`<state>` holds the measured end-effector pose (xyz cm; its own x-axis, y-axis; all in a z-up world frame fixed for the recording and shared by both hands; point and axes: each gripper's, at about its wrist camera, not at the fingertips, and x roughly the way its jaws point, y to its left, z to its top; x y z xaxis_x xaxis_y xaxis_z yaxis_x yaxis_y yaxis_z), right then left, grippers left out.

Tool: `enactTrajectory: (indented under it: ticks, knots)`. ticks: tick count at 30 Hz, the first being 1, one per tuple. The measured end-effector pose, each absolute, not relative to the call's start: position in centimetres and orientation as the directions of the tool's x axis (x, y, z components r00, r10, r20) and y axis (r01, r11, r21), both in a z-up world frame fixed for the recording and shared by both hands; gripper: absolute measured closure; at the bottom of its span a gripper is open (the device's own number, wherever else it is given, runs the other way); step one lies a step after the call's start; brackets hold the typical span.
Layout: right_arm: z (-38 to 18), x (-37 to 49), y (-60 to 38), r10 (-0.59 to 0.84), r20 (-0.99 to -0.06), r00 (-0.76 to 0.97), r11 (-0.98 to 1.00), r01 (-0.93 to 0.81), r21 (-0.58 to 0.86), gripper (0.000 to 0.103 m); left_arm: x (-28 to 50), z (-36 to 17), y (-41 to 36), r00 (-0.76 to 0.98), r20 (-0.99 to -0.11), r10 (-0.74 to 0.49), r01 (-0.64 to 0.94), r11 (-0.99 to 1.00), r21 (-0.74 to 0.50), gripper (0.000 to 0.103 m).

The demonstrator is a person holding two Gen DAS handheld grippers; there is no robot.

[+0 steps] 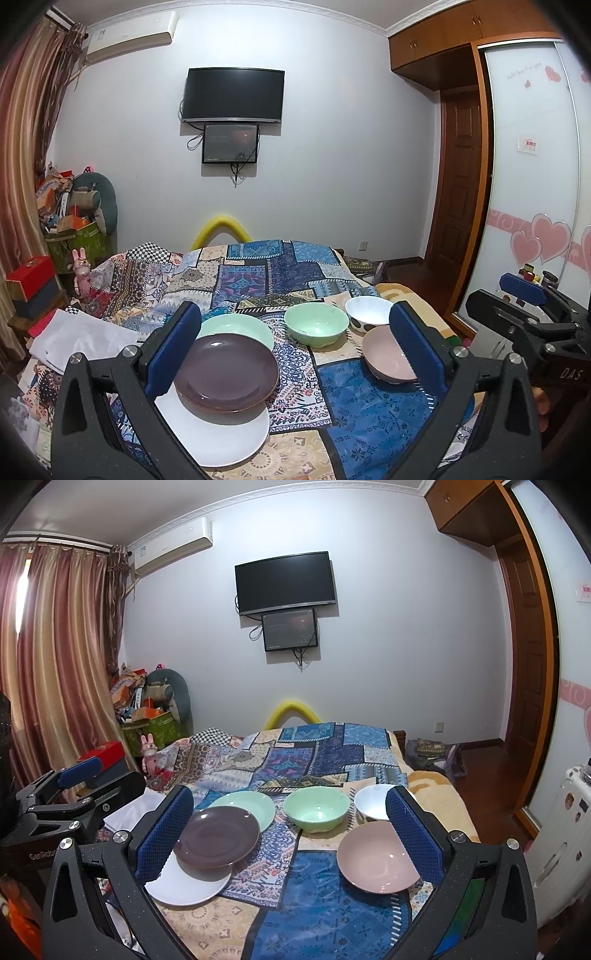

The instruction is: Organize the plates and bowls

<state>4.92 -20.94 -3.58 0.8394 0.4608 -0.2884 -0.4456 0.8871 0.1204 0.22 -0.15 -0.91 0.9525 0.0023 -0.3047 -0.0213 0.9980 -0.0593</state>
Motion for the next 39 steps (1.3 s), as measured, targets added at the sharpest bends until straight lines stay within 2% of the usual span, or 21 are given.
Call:
enactTrajectory:
  ticks: [29,39]
  knots:
    - [-3.5,4.9,-20.9,0.466,-0.29,0.836,0.885,-0.448,0.13,0.0,0.4,-0.5,-0.5,0.95,-0.312,-0.01,-0.01,0.998,-0.062,0.0]
    - [-3.9,5.6,-19.8,0.466,-0.319,0.825,0.884,-0.45,0.127,0.0,0.9,-1.0,0.2,0.946,-0.323,-0.013,-0.012,0.997,-0.076,0.0]
